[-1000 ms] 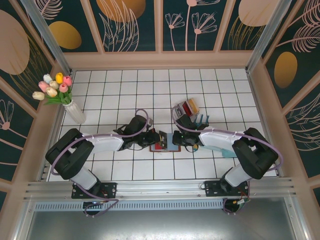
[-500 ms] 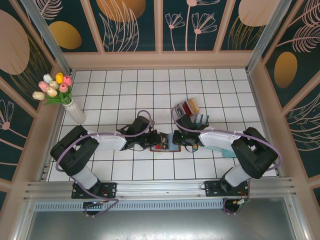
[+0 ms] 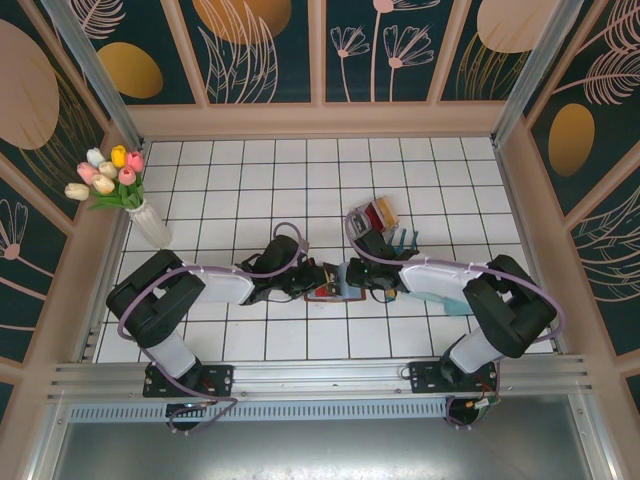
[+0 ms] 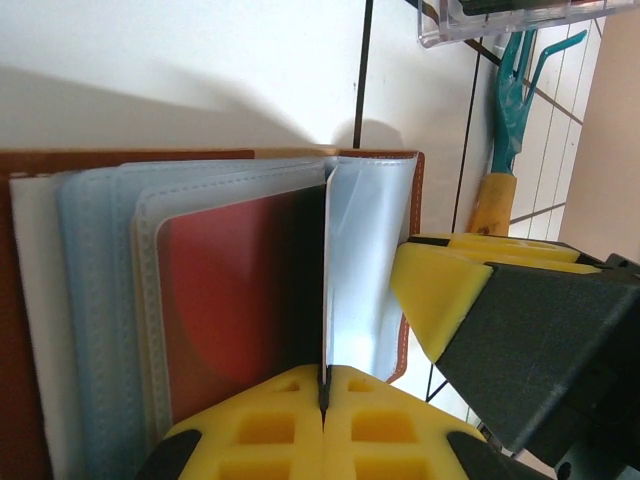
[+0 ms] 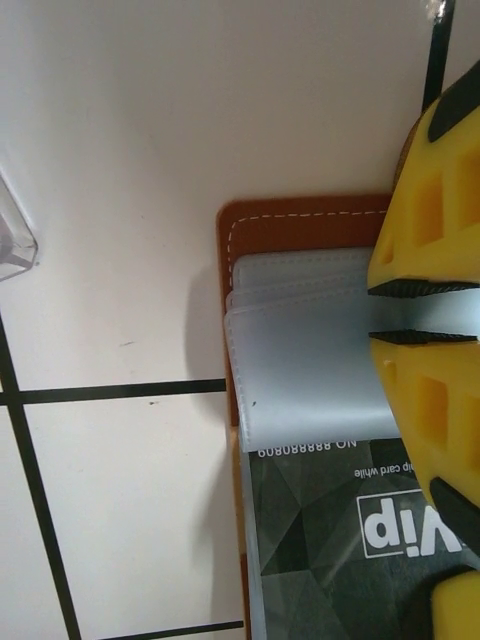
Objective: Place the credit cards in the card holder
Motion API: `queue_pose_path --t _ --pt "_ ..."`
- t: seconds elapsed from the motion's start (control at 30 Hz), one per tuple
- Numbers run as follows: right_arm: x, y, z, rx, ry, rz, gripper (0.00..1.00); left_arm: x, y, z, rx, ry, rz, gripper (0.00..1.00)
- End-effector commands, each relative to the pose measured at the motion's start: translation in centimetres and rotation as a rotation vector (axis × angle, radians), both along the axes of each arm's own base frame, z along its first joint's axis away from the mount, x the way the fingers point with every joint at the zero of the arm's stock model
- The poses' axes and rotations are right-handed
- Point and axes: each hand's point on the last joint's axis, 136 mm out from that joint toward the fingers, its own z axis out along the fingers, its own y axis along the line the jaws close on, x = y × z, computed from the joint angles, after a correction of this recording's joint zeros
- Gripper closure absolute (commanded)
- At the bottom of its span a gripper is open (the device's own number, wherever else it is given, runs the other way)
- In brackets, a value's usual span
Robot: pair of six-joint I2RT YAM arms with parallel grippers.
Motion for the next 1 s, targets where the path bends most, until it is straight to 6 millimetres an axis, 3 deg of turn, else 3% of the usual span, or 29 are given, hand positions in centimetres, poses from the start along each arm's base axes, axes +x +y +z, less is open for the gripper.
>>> queue_pose_path --t 0.0,0.17,0.43,0.47,0.63,0.97 --pt "-1.3 -1.9 -0.6 -0.062 0.06 -0.023 0.78 -1.1 0.2 -1.5 0.036 0.026 -0.018 1.0" --pt "-1.3 -3.4 -0.8 -0.099 0.063 -0.048 0.77 -1.2 0.8 -2.3 0.063 0.032 -0.004 1.0" --pt "-2.3 -5.9 -2.9 -0.218 0.108 -0.084 0.78 -0.9 0.0 -1.3 0.012 0.006 -0.011 1.0" --pt "-2.4 -5.9 -3.2 -0.22 0.12 -0.078 0.79 -1.0 -0.1 -2.0 0.014 0.022 -0.012 1.0" --pt "-3.2 -5.7 -4.3 -0.204 0.158 -0.065 0.81 -0.6 -1.1 -1.5 -0.043 0.028 -0.005 1.0" --pt "-3.2 -5.6 -4.2 -0.188 0.153 -0.072 0.81 -1.5 -2.2 -2.3 -0.02 0.053 -0.049 1.0"
